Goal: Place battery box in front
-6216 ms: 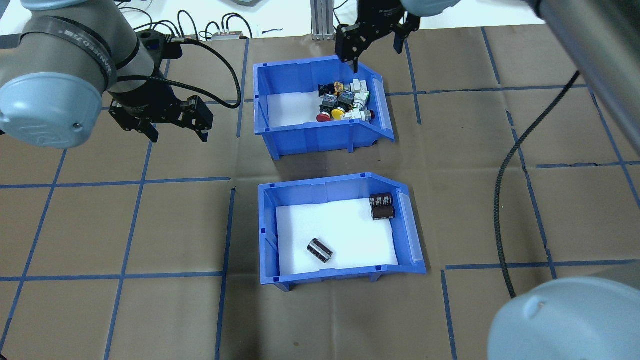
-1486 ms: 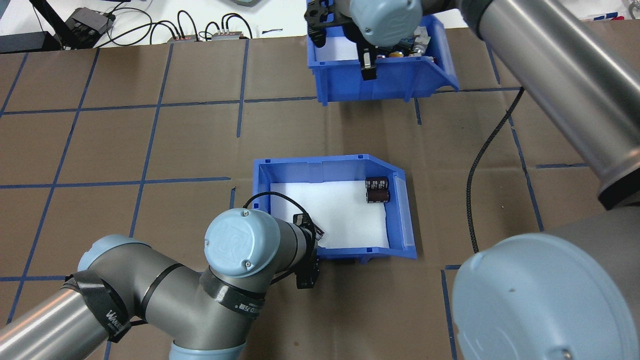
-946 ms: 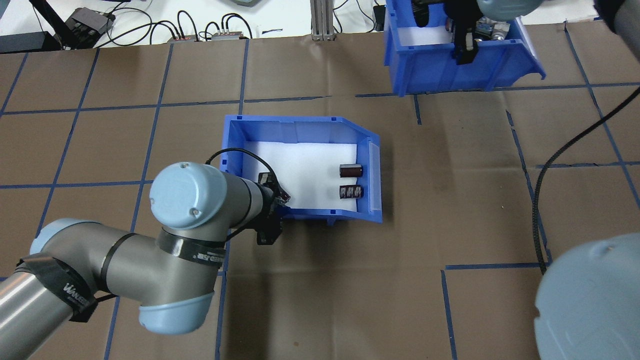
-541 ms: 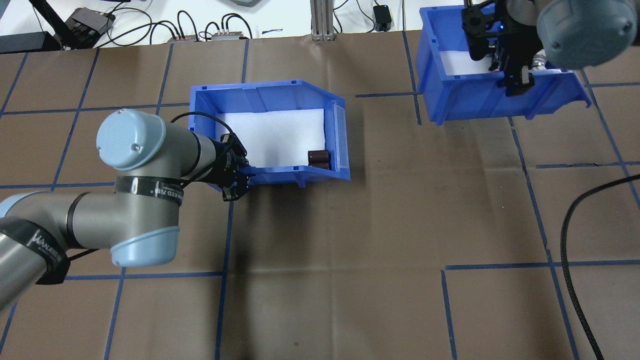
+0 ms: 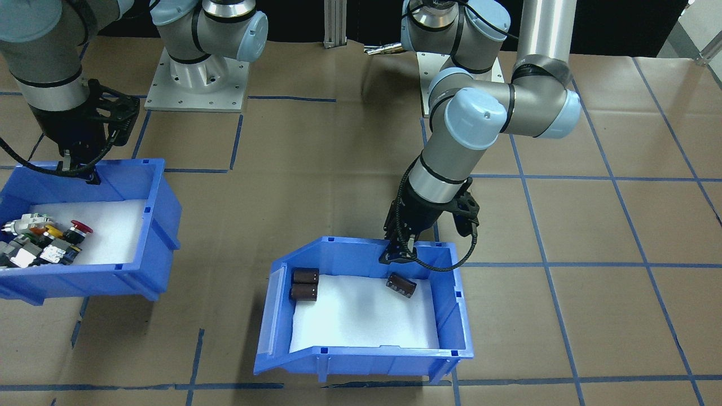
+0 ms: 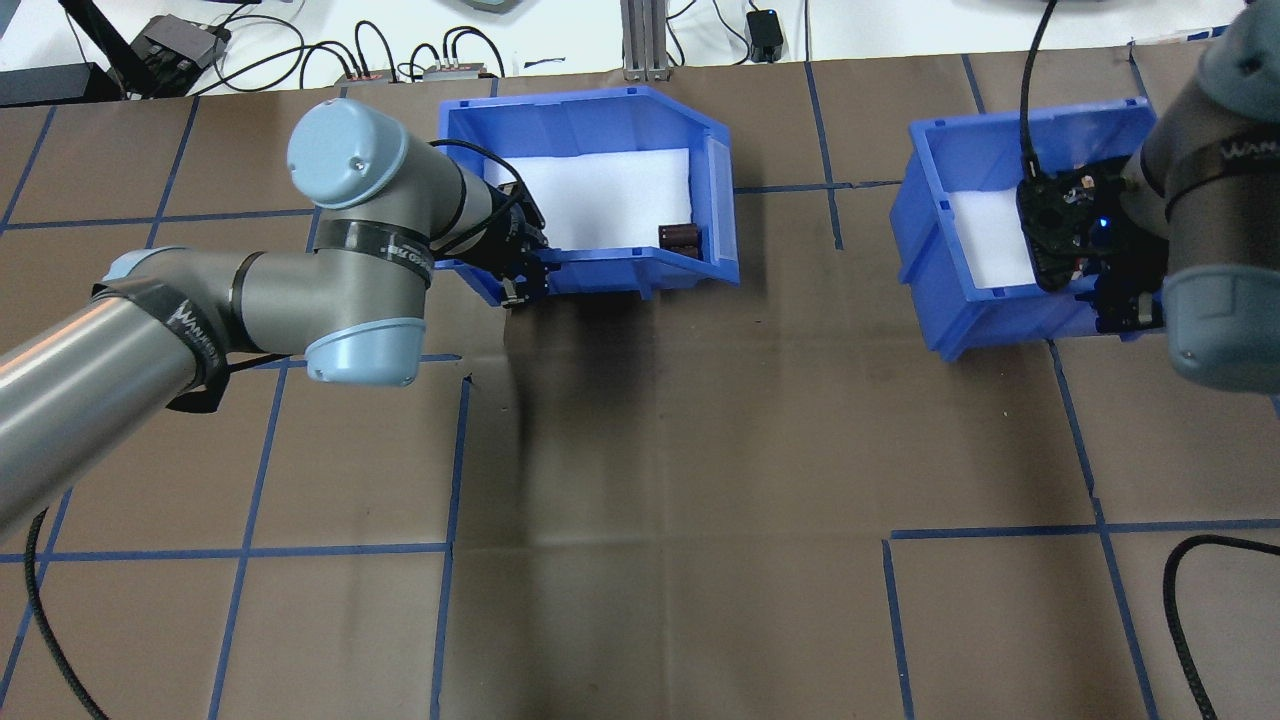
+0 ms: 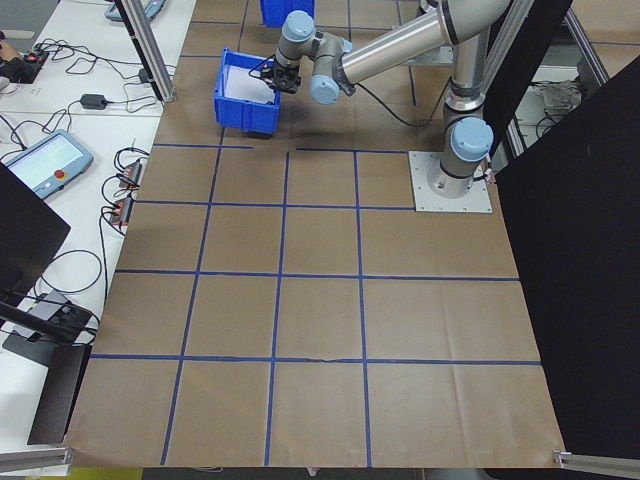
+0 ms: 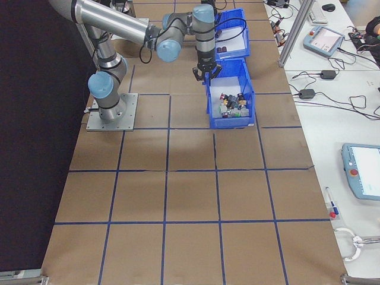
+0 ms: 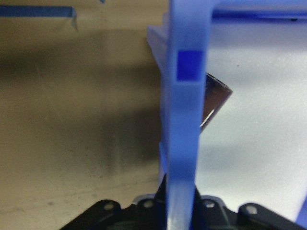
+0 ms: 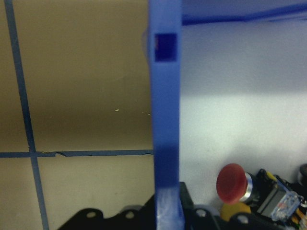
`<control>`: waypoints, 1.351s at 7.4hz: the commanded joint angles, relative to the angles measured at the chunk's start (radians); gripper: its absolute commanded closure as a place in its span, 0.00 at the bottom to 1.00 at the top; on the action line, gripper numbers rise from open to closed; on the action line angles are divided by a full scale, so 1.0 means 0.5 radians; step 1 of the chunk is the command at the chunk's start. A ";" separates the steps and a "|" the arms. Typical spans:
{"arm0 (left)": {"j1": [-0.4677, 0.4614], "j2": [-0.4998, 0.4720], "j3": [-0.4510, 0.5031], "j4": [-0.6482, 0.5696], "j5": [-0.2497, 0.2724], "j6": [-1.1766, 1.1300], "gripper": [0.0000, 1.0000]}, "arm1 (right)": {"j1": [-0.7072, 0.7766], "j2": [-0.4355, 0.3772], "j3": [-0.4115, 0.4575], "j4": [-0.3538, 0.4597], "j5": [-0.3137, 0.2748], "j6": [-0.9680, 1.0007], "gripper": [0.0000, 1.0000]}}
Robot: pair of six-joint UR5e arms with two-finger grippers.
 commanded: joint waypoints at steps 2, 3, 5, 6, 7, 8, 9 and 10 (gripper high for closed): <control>-0.162 -0.214 0.226 0.003 0.010 -0.187 1.00 | -0.042 -0.057 0.117 -0.036 0.004 -0.115 1.00; -0.169 -0.227 0.235 0.003 0.010 -0.188 1.00 | -0.042 -0.057 0.117 -0.036 0.001 -0.122 1.00; -0.166 -0.227 0.248 -0.019 0.098 -0.175 0.20 | -0.042 -0.057 0.117 -0.029 -0.002 -0.125 1.00; -0.166 -0.233 0.266 -0.025 0.248 -0.181 0.01 | -0.042 -0.057 0.117 -0.011 -0.005 -0.125 1.00; -0.166 -0.224 0.266 -0.043 0.249 -0.184 0.01 | -0.042 -0.063 0.120 0.001 -0.011 -0.122 1.00; -0.166 -0.190 0.275 -0.119 0.249 -0.184 0.01 | -0.042 -0.121 0.181 0.001 -0.014 -0.119 1.00; -0.160 -0.147 0.318 -0.220 0.249 -0.145 0.01 | -0.023 -0.249 0.291 0.004 -0.014 -0.097 1.00; -0.144 -0.089 0.376 -0.364 0.249 -0.023 0.01 | -0.023 -0.444 0.474 -0.002 -0.021 -0.079 1.00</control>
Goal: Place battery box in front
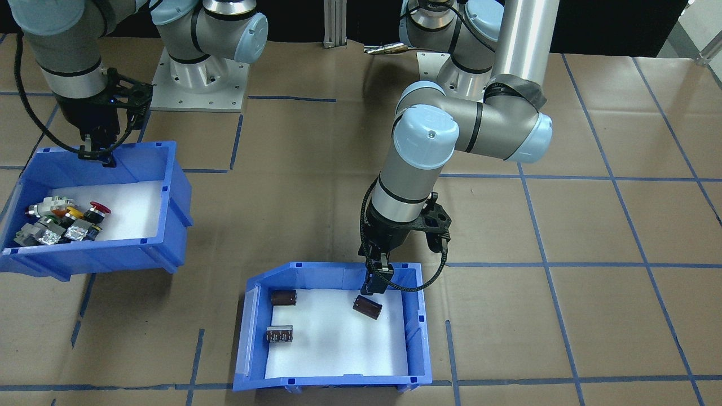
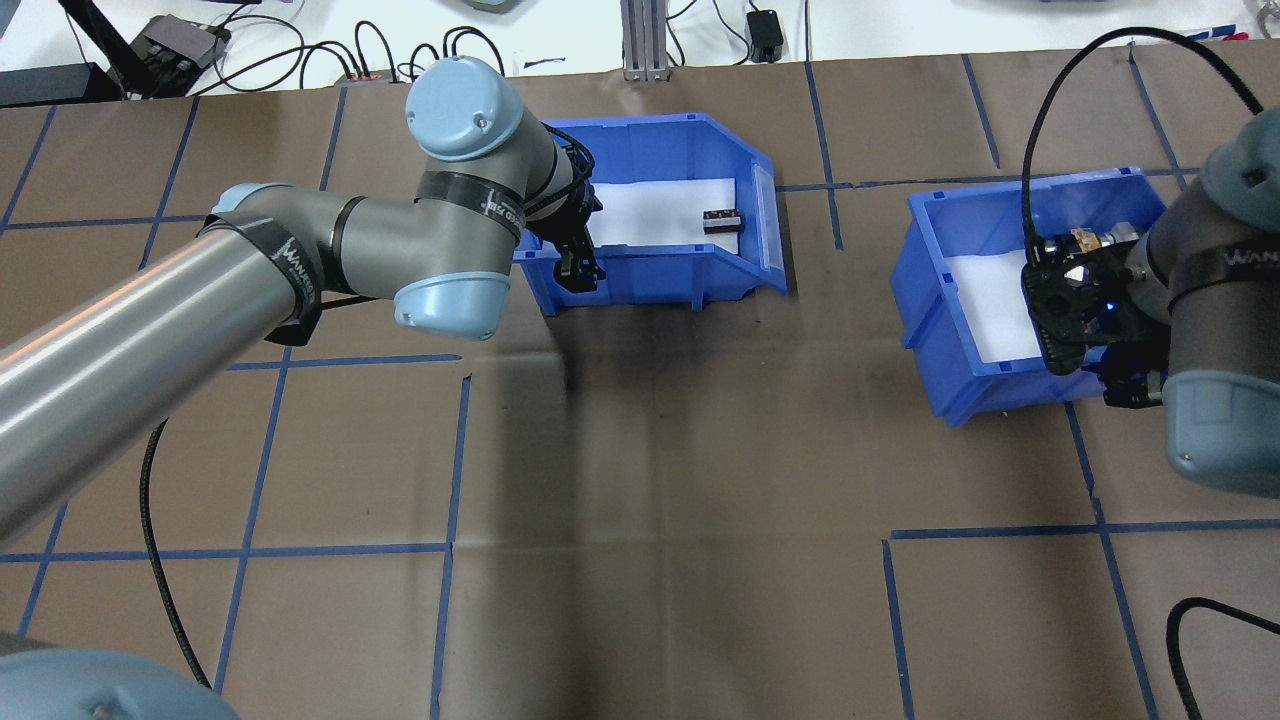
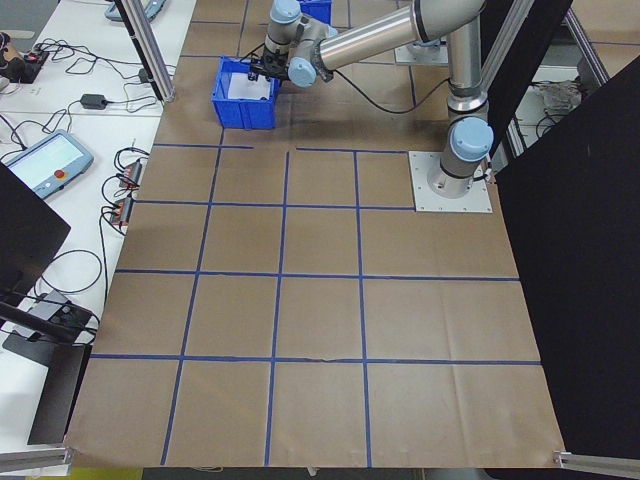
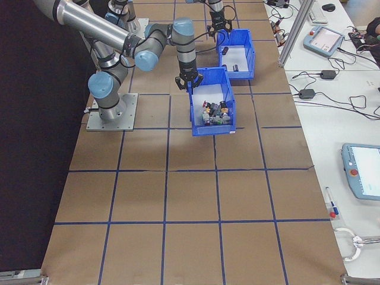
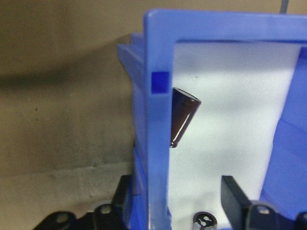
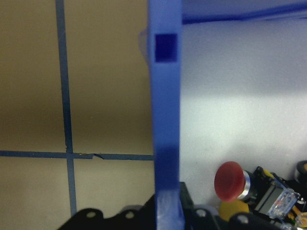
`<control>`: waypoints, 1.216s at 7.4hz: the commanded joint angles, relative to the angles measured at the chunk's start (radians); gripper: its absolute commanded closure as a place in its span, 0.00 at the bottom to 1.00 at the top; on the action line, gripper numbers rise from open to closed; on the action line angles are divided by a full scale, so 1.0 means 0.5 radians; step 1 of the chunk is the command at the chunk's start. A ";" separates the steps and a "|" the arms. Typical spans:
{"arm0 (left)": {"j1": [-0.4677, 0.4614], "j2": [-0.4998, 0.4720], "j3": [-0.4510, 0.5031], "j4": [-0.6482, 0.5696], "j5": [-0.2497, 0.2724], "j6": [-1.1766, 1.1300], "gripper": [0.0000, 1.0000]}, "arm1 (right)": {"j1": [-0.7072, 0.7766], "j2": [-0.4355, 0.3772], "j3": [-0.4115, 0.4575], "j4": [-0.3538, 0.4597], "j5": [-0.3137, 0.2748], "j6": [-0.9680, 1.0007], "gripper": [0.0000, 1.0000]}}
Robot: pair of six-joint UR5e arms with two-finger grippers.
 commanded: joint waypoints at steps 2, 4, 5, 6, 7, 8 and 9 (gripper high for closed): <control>0.074 0.224 0.208 -0.675 0.012 0.789 0.01 | 0.036 -0.455 0.400 0.076 0.022 0.070 1.00; 0.267 0.338 0.374 -1.243 0.009 1.490 0.01 | 0.222 -0.505 0.413 0.190 0.025 0.229 1.00; 0.341 0.384 0.439 -1.419 0.015 1.801 0.01 | 0.418 -0.502 0.413 0.233 0.022 0.455 1.00; 0.412 0.451 0.467 -1.524 0.015 2.193 0.01 | 0.584 -0.490 0.413 0.239 0.022 0.642 1.00; 0.497 0.528 0.464 -1.565 0.018 2.552 0.01 | 0.704 -0.475 0.410 0.236 0.022 0.781 1.00; 0.589 0.562 0.476 -1.589 0.066 2.966 0.01 | 0.827 -0.453 0.407 0.230 0.022 0.940 1.00; 0.608 0.565 0.488 -1.593 0.264 3.313 0.01 | 0.953 -0.401 0.398 0.203 0.019 1.082 1.00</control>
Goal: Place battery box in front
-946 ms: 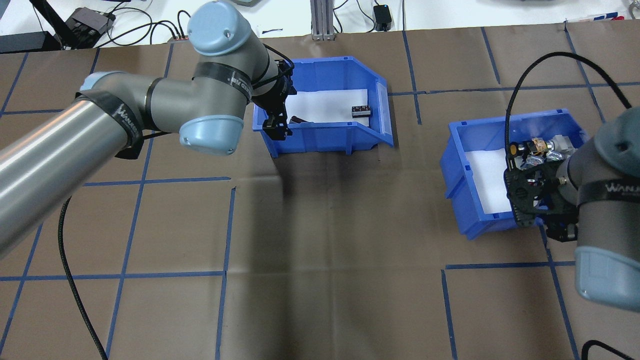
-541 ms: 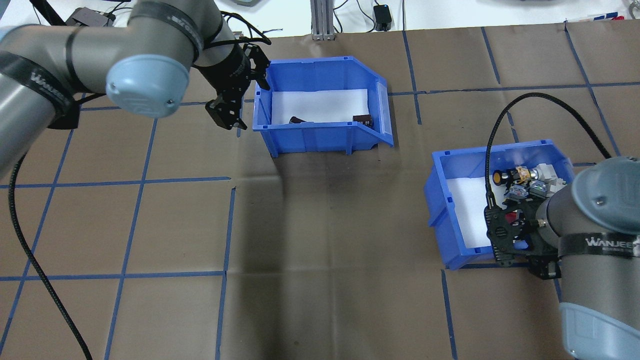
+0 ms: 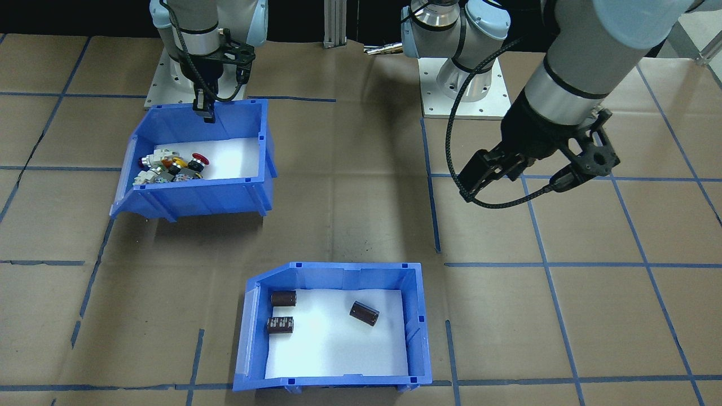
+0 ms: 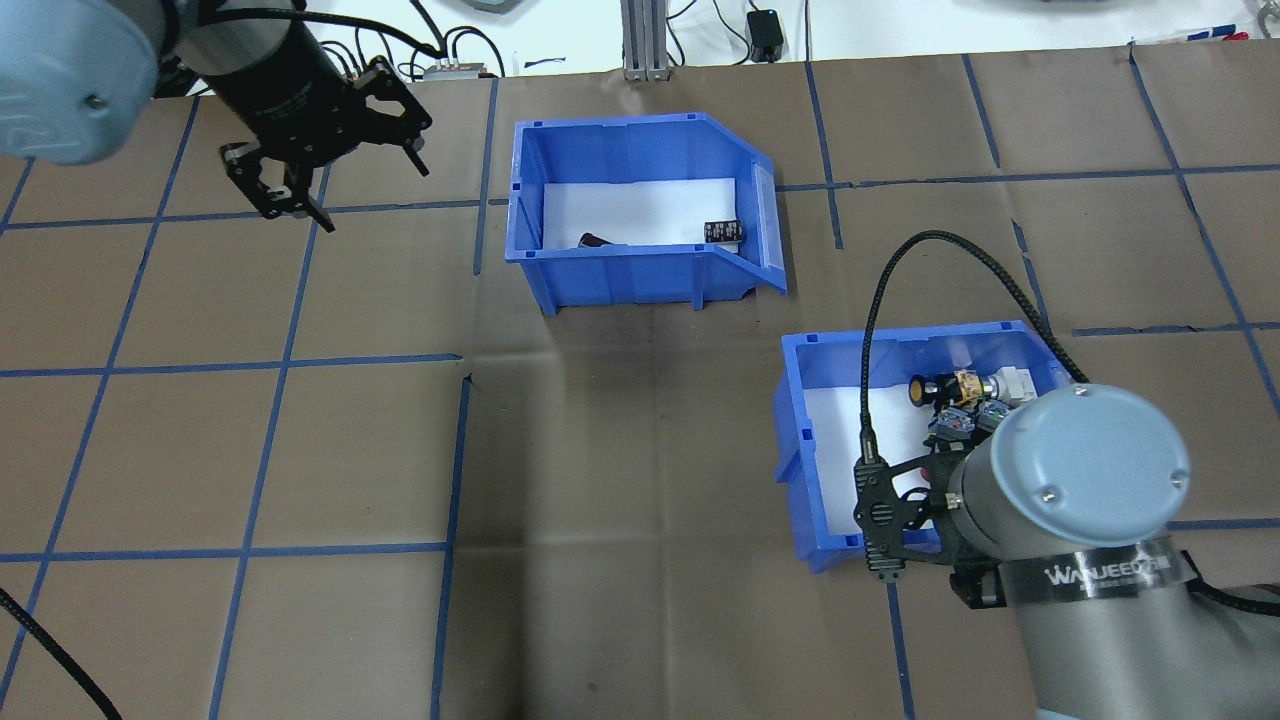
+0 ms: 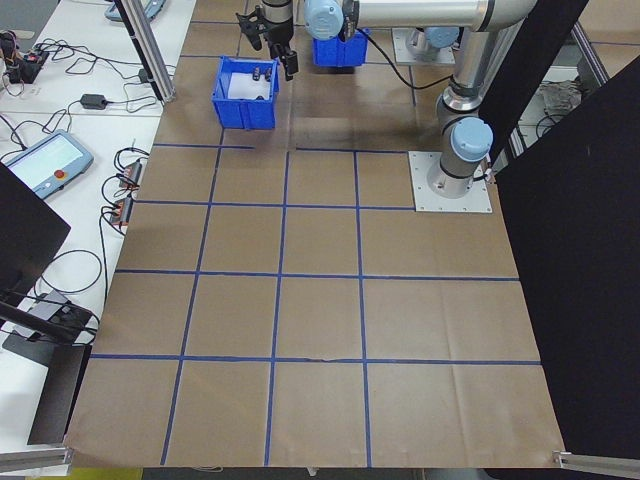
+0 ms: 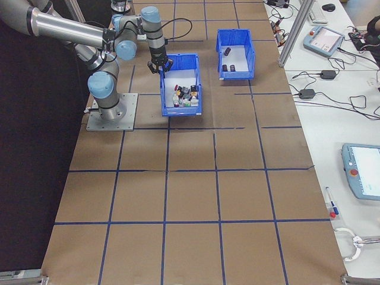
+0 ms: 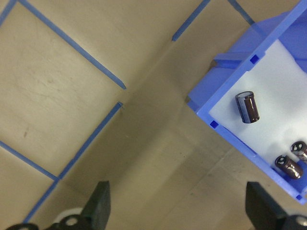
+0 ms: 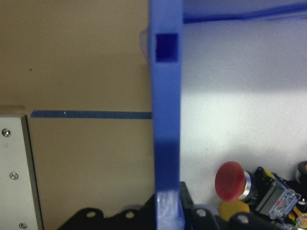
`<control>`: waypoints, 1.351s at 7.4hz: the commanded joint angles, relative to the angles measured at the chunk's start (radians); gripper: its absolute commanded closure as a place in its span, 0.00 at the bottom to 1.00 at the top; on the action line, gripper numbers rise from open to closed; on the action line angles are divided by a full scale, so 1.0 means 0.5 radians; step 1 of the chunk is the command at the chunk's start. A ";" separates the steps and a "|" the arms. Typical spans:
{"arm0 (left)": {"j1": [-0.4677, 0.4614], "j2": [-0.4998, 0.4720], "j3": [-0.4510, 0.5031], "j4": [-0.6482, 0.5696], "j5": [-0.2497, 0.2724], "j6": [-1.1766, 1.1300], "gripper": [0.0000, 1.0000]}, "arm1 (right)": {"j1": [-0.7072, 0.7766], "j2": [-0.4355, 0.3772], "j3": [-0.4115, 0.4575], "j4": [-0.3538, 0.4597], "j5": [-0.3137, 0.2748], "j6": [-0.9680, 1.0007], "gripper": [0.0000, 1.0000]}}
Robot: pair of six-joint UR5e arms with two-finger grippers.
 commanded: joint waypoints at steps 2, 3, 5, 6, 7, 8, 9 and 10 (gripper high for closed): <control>0.053 0.049 0.016 -0.037 0.413 0.629 0.00 | 0.444 0.227 -0.127 -0.029 -0.006 0.513 1.00; 0.053 0.122 -0.042 -0.071 0.417 0.702 0.00 | 0.576 0.349 -0.186 -0.035 -0.027 0.657 1.00; 0.056 0.242 -0.101 -0.114 0.417 0.709 0.00 | 0.831 0.610 -0.339 -0.148 -0.039 0.897 1.00; 0.056 0.273 -0.146 -0.111 0.420 0.724 0.00 | 0.984 0.784 -0.437 -0.148 -0.118 1.065 1.00; 0.050 0.274 -0.180 -0.105 0.402 0.748 0.00 | 1.077 0.923 -0.447 -0.303 -0.168 1.145 1.00; 0.056 0.289 -0.211 -0.102 0.392 0.770 0.00 | 1.087 0.958 -0.450 -0.359 -0.180 1.164 1.00; 0.050 0.338 -0.223 -0.102 0.389 0.800 0.00 | 1.090 0.955 -0.450 -0.360 -0.193 1.165 1.00; 0.047 0.320 -0.239 -0.099 0.389 0.785 0.00 | 1.090 0.955 -0.450 -0.360 -0.190 1.165 1.00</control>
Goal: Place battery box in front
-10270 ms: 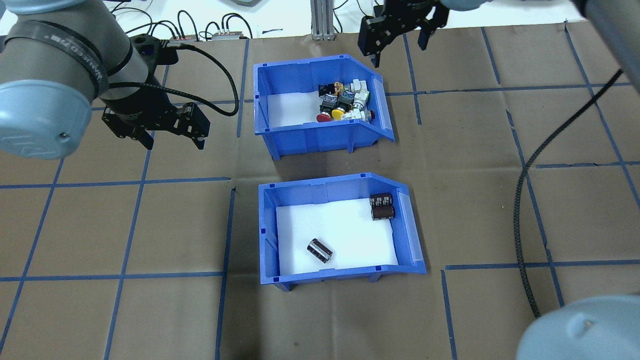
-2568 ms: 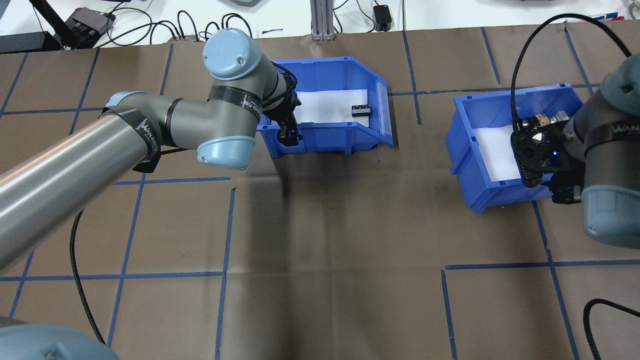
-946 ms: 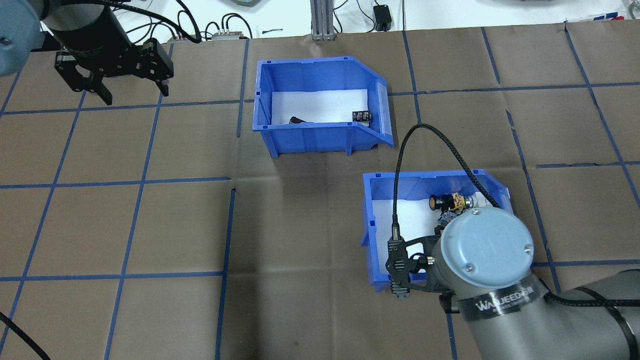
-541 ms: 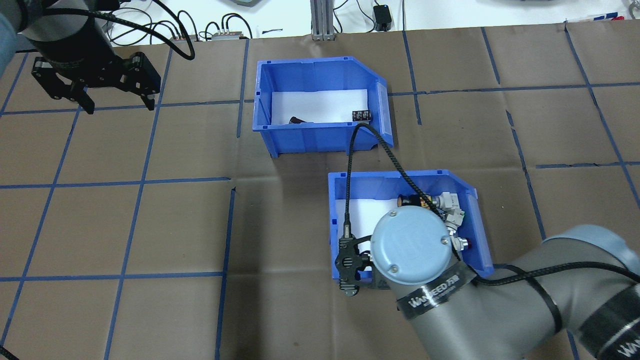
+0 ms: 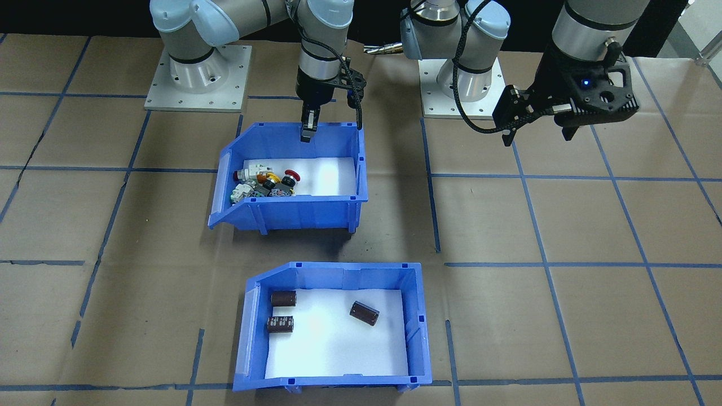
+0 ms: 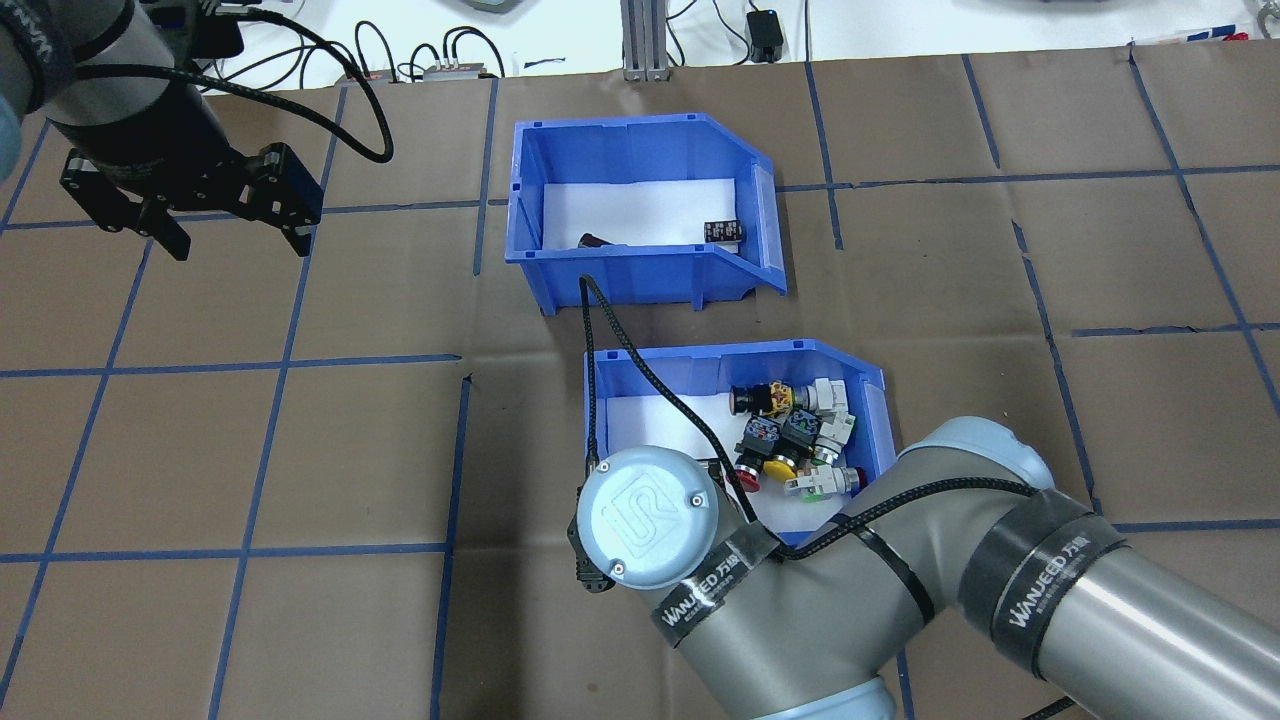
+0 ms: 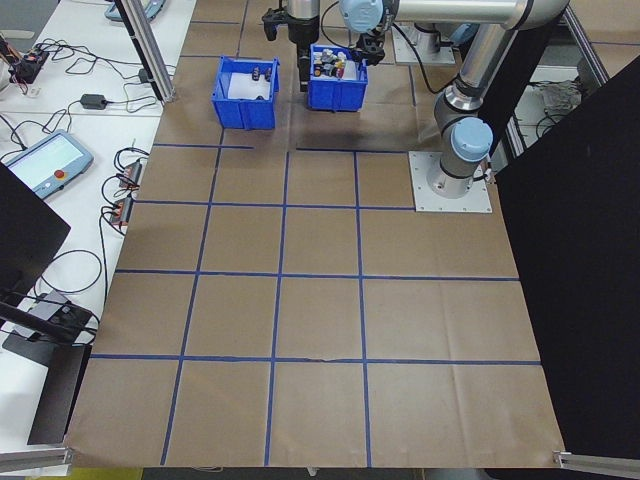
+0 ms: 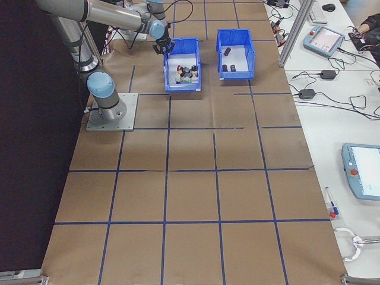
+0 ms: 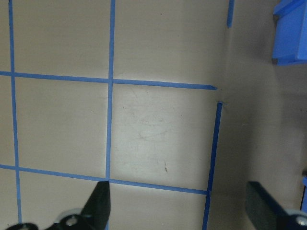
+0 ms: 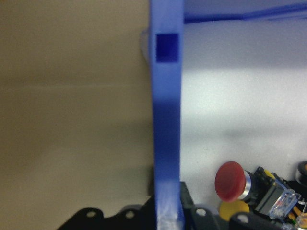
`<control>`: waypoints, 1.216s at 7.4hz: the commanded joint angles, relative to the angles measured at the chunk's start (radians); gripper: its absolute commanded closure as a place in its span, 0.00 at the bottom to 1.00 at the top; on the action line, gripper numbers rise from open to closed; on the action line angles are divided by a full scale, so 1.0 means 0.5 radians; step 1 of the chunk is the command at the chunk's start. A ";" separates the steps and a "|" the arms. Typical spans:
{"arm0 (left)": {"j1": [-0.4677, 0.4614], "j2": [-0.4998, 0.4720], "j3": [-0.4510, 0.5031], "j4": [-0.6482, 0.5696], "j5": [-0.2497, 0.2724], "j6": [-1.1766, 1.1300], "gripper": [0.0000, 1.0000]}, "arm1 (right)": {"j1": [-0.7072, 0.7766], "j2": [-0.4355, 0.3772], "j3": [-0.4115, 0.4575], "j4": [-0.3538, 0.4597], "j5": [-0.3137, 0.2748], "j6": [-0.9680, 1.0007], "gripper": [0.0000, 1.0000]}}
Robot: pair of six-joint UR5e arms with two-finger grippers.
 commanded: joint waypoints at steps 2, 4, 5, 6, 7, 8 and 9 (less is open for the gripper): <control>-0.007 -0.017 -0.033 0.018 -0.003 0.014 0.00 | 0.008 0.017 -0.002 -0.001 0.000 0.008 0.85; -0.016 -0.017 -0.033 0.018 -0.204 -0.007 0.00 | -0.004 0.005 -0.033 0.021 -0.006 -0.001 0.00; -0.016 -0.008 -0.034 0.015 -0.193 0.005 0.00 | -0.025 -0.035 -0.127 0.151 -0.009 -0.001 0.00; -0.016 -0.005 -0.043 0.012 -0.184 0.008 0.00 | -0.065 -0.096 -0.253 0.411 -0.006 -0.001 0.00; -0.016 -0.005 -0.046 0.009 -0.184 0.014 0.00 | -0.132 -0.160 -0.336 0.568 -0.012 -0.016 0.00; -0.016 -0.001 -0.049 0.006 -0.181 0.014 0.00 | -0.276 -0.246 -0.343 0.588 -0.009 -0.017 0.00; -0.016 0.002 -0.049 0.009 -0.181 0.014 0.00 | -0.487 -0.365 -0.346 0.585 0.009 0.002 0.00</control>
